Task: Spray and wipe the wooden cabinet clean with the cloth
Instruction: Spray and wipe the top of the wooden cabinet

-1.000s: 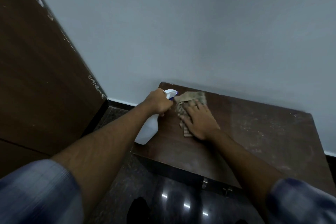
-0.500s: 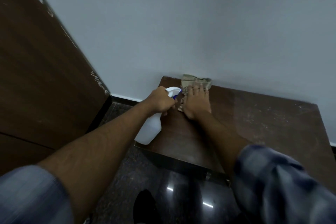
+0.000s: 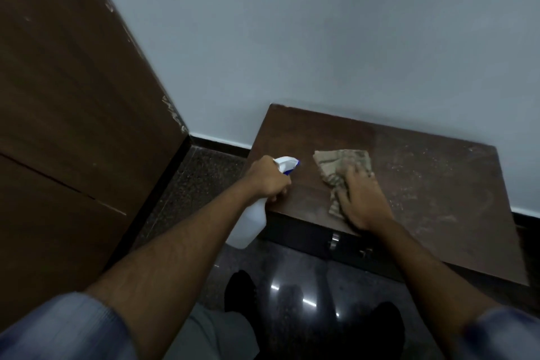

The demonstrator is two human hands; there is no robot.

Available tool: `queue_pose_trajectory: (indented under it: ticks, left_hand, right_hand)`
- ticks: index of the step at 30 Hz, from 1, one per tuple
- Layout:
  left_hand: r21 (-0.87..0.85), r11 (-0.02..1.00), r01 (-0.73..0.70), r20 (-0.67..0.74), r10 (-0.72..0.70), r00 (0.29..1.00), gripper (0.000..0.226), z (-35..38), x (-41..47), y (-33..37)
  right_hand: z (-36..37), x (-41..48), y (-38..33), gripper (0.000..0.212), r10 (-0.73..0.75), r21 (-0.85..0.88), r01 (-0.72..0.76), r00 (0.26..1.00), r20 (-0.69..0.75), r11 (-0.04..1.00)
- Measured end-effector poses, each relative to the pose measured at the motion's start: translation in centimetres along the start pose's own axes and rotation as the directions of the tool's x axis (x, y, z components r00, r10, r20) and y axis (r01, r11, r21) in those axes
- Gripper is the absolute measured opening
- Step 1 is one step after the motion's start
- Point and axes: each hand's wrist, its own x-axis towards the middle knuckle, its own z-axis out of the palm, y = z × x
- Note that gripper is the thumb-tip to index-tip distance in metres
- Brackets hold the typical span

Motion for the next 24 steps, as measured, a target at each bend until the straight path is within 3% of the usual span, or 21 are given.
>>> queue_pose_trajectory:
  ticks: [2,3,4,6,8,10,12,13,15,17,18,19,20,22,23,24]
  left_hand:
    - [-0.037,0.999,0.017,0.021,-0.016,1.0,0.015,0.6,-1.0,-1.0]
    - [-0.052,0.998,0.025,0.021,-0.024,0.999,0.014,0.7,-1.5,-1.4]
    - [-0.065,0.997,0.029,0.017,-0.028,0.999,0.015,0.9,-1.9,-1.6]
    - [-0.085,0.996,0.018,0.0,-0.018,1.0,0.018,0.9,-2.6,-1.8]
    - [-0.094,0.996,0.003,-0.003,-0.003,1.0,0.02,0.9,-3.2,-1.8]
    - [-0.102,0.995,-0.018,-0.001,0.018,1.0,0.018,0.8,-3.3,-2.0]
    - [-0.112,0.993,-0.033,-0.007,0.033,0.999,0.021,0.5,-3.5,-2.1]
    - [-0.115,0.993,-0.038,-0.011,0.037,0.999,0.022,0.4,-3.5,-2.1]
    - [-0.13,0.99,-0.051,-0.002,0.052,0.999,0.031,0.2,-3.7,-2.1]
    - [-0.139,0.988,-0.074,0.01,0.076,0.997,0.044,-0.1,-3.9,-2.1]
    - [-0.134,0.988,-0.073,0.017,0.076,0.997,0.046,-0.1,-3.9,-2.4]
    - [-0.131,0.989,-0.065,0.025,0.069,0.997,0.044,-0.2,-3.9,-2.7]
    - [-0.135,0.989,-0.054,0.032,0.059,0.998,0.041,-0.2,-3.9,-2.9]
    - [-0.15,0.988,-0.039,0.027,0.044,0.999,0.038,-0.1,-3.9,-3.1]
    - [-0.159,0.987,-0.037,0.015,0.04,0.999,0.037,-0.1,-4.0,-3.0]
    - [-0.168,0.985,-0.037,0.002,0.038,0.999,0.035,-0.2,-4.0,-3.1]
  right_hand:
    - [-0.7,2.2,-1.0,0.055,0.296,0.095,-0.292,0.955,-0.021,0.952]
    - [-0.9,2.8,-2.5,0.056,0.371,0.123,-0.366,0.929,-0.014,0.922]
    - [-0.4,2.6,-3.9,0.058,0.329,0.105,-0.326,0.944,-0.016,0.939]
    - [0.9,0.4,-5.0,0.062,0.004,0.04,-0.005,1.0,0.019,0.999]
    - [0.7,-2.0,-3.0,0.059,-0.196,0.023,0.194,0.976,0.095,0.981]
    - [-0.3,-1.3,-1.7,0.051,-0.067,0.036,0.065,0.997,0.046,0.997]
    - [-0.6,1.4,-2.8,0.056,0.18,0.006,-0.18,0.983,0.037,0.984]
    - [-0.4,2.5,-4.2,0.059,0.214,-0.026,-0.212,0.974,0.07,0.977]
    - [0.6,2.3,-6.8,0.061,0.015,-0.077,-0.006,0.993,0.116,0.997]
    - [1.8,-0.1,-6.4,0.061,-0.26,-0.109,0.279,0.952,0.161,0.954]
    - [1.3,-0.6,-5.3,0.062,-0.282,-0.106,0.303,0.944,0.17,0.947]
    - [0.8,-0.2,-4.5,0.062,-0.23,-0.115,0.248,0.962,0.147,0.962]
    - [0.5,0.7,-4.0,0.062,-0.095,-0.113,0.106,0.991,0.098,0.988]
    - [0.4,2.6,-5.5,0.06,0.208,-0.065,-0.204,0.977,0.056,0.977]
    - [0.8,2.9,-7.1,0.06,0.191,-0.063,-0.187,0.979,0.066,0.98]
    - [1.5,2.5,-8.4,0.059,0.052,-0.078,-0.046,0.996,0.07,0.996]
